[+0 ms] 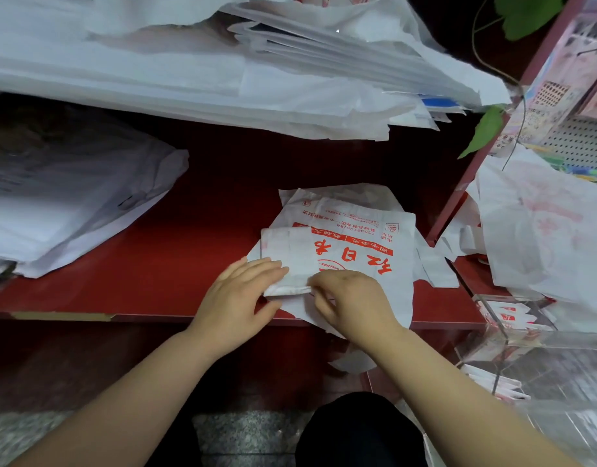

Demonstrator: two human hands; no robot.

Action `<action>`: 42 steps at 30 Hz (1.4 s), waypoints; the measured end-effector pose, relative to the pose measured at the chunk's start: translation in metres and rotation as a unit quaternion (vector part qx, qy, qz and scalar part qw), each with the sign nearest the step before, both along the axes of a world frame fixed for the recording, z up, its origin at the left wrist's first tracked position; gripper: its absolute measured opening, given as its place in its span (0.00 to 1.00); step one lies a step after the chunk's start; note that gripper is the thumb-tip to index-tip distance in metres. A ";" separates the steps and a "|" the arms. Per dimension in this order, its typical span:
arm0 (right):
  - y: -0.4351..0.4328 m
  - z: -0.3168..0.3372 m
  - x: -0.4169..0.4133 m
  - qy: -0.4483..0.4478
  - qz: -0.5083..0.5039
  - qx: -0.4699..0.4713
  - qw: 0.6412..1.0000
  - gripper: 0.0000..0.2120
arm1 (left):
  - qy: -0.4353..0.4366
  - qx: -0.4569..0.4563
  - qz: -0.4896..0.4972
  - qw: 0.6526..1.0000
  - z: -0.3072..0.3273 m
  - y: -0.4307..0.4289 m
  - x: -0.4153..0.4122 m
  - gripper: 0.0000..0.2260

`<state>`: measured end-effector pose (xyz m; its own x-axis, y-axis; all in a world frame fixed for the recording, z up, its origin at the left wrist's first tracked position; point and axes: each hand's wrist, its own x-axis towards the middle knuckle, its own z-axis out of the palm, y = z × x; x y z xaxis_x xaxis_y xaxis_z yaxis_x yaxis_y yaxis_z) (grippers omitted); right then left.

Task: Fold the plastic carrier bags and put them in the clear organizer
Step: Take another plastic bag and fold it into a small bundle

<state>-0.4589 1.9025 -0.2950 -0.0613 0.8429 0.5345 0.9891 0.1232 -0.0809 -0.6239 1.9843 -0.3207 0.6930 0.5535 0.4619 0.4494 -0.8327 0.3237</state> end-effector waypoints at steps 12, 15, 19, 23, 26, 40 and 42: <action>-0.040 -0.018 0.005 0.053 0.114 -0.091 0.988 0.21 | -0.028 -0.013 0.029 0.999 -0.017 -0.012 -0.025 0.15; -0.035 -0.023 0.013 -0.016 0.093 -0.097 0.991 0.27 | -0.059 -0.036 0.026 0.997 -0.014 -0.010 -0.023 0.16; -0.022 -0.015 0.007 0.184 0.037 -0.089 0.978 0.16 | -0.088 -0.157 0.046 0.982 -0.005 -0.009 -0.020 0.23; -0.005 -0.004 0.000 0.339 -0.072 -0.140 0.928 0.15 | -0.108 -0.204 0.125 0.965 0.006 -0.011 -0.010 0.13; 0.008 -0.002 -0.002 0.400 -0.111 -0.163 0.895 0.14 | -0.098 -0.211 0.193 0.953 0.012 -0.012 -0.003 0.13; 0.040 0.005 -0.018 0.130 -0.225 -0.208 0.943 0.14 | -0.137 -0.217 0.267 0.929 0.006 -0.008 0.010 0.12; 0.040 0.002 -0.017 0.148 -0.219 -0.194 0.945 0.12 | -0.166 -0.194 0.250 0.934 0.006 -0.006 0.009 0.12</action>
<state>-0.4760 1.9421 -0.2930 0.4419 0.8892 0.1185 0.8654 -0.3878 -0.3173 -0.6150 1.9783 -0.3148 0.1574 0.9402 0.3021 0.5721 -0.3361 0.7481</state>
